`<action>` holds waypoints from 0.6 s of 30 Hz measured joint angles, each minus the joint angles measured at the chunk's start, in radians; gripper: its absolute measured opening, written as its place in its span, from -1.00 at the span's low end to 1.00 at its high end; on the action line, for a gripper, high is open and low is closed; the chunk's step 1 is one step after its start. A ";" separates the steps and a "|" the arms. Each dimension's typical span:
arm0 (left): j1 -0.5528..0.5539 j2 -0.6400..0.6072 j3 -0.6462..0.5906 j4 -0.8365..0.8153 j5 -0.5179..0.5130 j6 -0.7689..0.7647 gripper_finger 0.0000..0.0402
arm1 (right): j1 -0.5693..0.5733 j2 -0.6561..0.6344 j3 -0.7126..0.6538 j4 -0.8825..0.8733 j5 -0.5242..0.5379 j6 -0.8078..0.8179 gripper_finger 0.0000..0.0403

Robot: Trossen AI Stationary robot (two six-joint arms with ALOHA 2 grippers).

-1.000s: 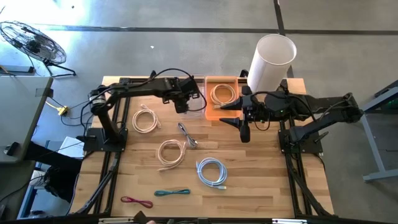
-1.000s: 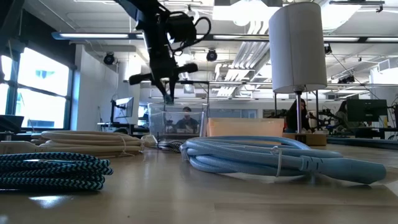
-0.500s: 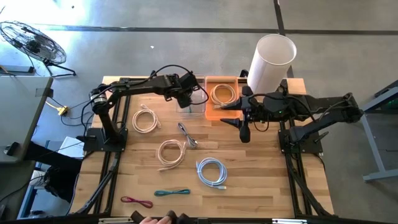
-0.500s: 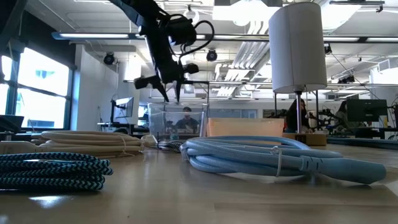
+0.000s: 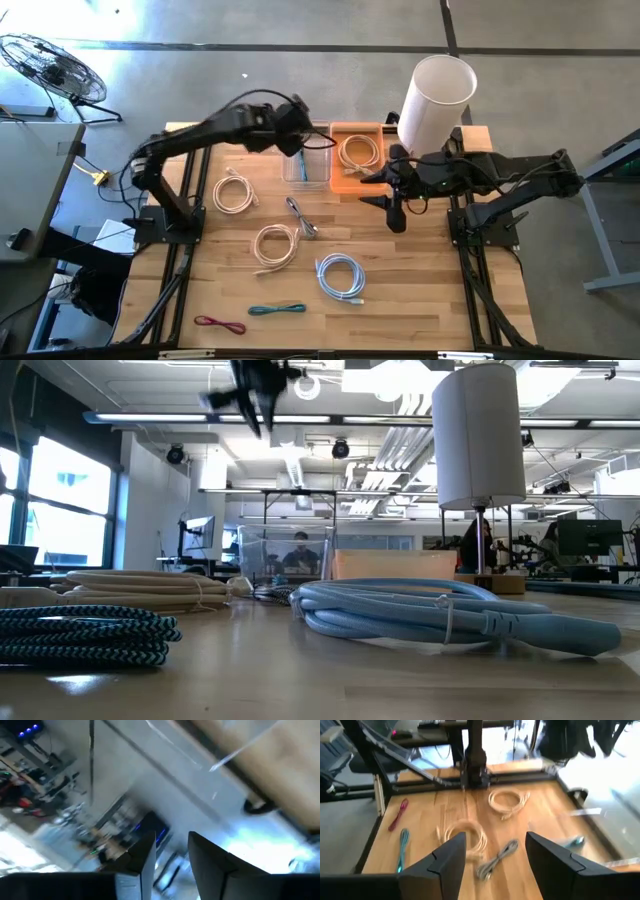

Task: Pick & Place USB Port
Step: Put the light blue hdmi cable into the orange bin

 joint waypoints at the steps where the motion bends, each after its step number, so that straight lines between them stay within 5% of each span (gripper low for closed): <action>1: -0.015 -0.007 0.062 -0.074 0.044 -0.077 -0.47 | 0.000 0.000 0.000 -0.020 -0.017 0.024 -0.02; 6: -0.054 -0.041 0.335 -0.318 0.457 -0.472 -0.47 | 0.000 0.018 0.000 -0.150 -0.139 0.191 -0.02; 11: -0.055 -0.103 0.415 -0.370 0.907 -0.665 -0.47 | 0.000 0.092 0.000 -0.275 -0.220 0.332 -0.02; 14: -0.057 -0.135 0.395 -0.405 0.994 -0.757 -0.47 | -0.003 0.157 0.000 -0.322 -0.268 0.385 -0.02; 18: -0.086 -0.164 0.331 -0.401 0.977 -0.900 -0.47 | 0.000 0.261 0.000 -0.342 -0.334 0.387 -0.02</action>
